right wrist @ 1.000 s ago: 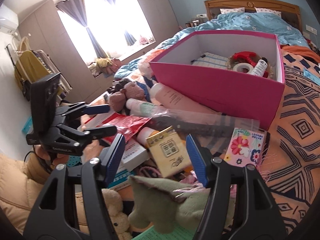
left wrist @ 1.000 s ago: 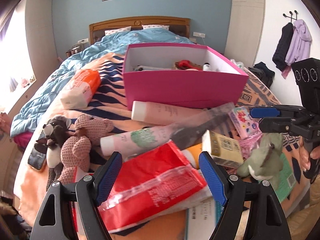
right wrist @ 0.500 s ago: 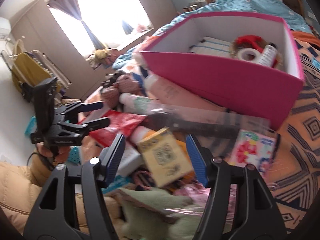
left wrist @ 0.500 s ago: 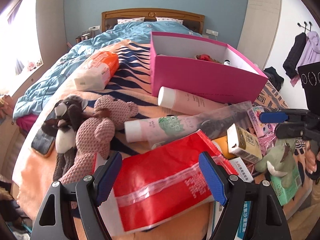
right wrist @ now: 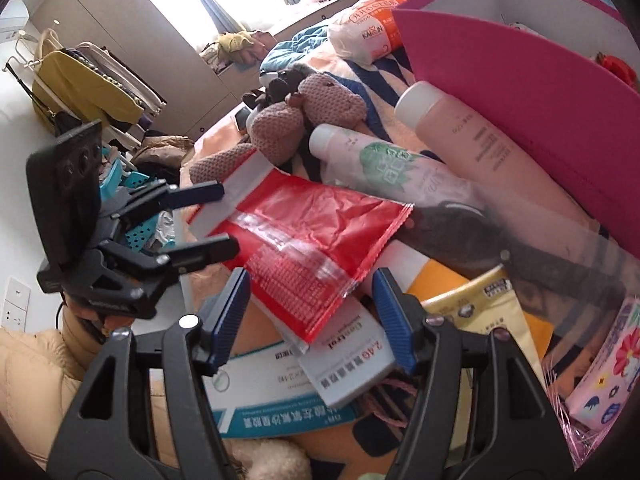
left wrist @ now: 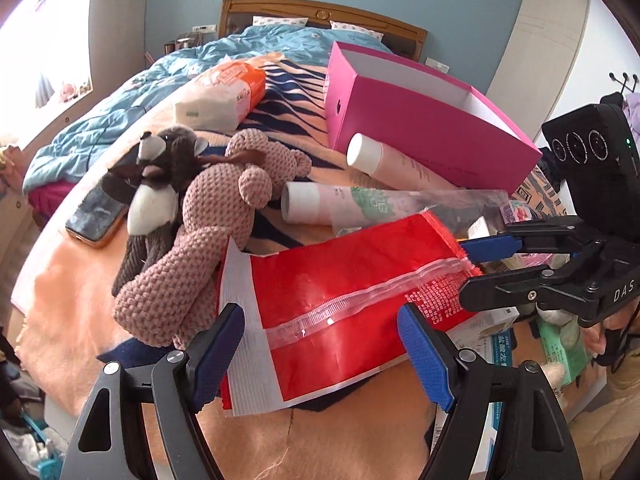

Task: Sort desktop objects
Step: 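Grasp the red zip-lock packet with the right gripper, then close the left gripper on the packet's serrated edge while the right gripper holds it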

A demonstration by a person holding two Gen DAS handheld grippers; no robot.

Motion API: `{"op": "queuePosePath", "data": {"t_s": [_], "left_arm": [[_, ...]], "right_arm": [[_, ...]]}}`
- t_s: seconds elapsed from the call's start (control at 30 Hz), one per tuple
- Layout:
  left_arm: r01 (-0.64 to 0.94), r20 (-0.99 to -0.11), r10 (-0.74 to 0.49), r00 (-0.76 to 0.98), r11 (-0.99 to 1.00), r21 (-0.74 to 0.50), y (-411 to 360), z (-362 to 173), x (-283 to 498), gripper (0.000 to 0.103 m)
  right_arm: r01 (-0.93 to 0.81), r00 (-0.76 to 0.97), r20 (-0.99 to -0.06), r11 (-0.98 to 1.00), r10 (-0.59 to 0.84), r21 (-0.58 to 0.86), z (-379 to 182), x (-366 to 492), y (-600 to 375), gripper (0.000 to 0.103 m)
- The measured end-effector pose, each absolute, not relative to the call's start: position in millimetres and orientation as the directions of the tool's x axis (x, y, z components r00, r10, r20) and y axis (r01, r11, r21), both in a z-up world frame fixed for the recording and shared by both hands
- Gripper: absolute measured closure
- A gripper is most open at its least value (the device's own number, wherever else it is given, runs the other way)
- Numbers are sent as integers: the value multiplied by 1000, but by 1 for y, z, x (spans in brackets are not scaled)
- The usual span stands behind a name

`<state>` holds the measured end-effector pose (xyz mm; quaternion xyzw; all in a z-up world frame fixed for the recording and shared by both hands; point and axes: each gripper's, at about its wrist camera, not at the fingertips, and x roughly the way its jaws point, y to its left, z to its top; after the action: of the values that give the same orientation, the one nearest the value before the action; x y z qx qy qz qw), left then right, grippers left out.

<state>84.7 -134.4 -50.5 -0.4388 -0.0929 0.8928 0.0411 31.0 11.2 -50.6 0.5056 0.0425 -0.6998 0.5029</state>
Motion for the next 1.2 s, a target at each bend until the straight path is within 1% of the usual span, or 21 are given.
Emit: {"op": "queuePosePath", "data": {"t_s": [0.1, 0.2, 0.23, 0.27, 0.3, 0.33, 0.4, 0.5, 0.57, 0.7, 0.87, 0.97, 1.03, 1.2], "left_arm": [[1, -772, 189, -606, -971, -239, -137, -54, 83, 22], [-4, -770, 209, -603, -966, -260, -139, -56, 82, 22], [-5, -769, 214, -602, -964, -265, -139, -56, 82, 22], [-3, -771, 213, -600, -964, -265, -140, -57, 81, 22], [-1, -771, 210, -601, -965, -263, -140, -57, 82, 22], [3, -770, 205, -604, -966, -260, -141, -56, 82, 22], [8, -763, 198, -615, -966, -258, -144, -52, 83, 22], [9, -753, 203, -626, -963, -268, -149, -46, 84, 22], [2, -759, 216, -614, -961, -275, -149, -48, 81, 22], [-23, -788, 268, -554, -951, -307, -140, -61, 70, 22], [-118, -782, 350, -515, -933, -339, -116, -61, 56, 23], [-135, -793, 362, -490, -930, -342, -108, -62, 44, 24], [-131, -793, 376, -479, -924, -359, -108, -62, 37, 25], [-127, -799, 399, -451, -914, -385, -112, -62, 27, 35]], "right_arm": [[725, 47, -754, -497, -655, 477, -59, 29, 1, 38], [736, 15, -757, -505, -653, 450, -56, 31, -4, 39], [743, 4, -762, -508, -648, 436, -57, 31, -5, 41], [747, -4, -768, -512, -640, 423, -58, 31, -6, 54], [746, -3, -765, -511, -644, 427, -59, 31, -5, 60], [746, -4, -761, -509, -649, 429, -59, 31, -4, 61], [754, -29, -750, -507, -661, 418, -56, 32, -2, 69], [760, -69, -724, -506, -687, 408, -46, 32, 8, 78], [766, -105, -717, -516, -689, 384, -39, 31, 17, 80], [752, -152, -718, -551, -679, 362, -34, 25, 39, 80], [712, -164, -723, -588, -671, 384, -40, 15, 68, 81], [698, -156, -725, -594, -671, 399, -43, 11, 75, 80], [701, -169, -727, -599, -666, 386, -42, 11, 76, 78], [701, -157, -724, -592, -671, 397, -41, 7, 77, 73]]}}
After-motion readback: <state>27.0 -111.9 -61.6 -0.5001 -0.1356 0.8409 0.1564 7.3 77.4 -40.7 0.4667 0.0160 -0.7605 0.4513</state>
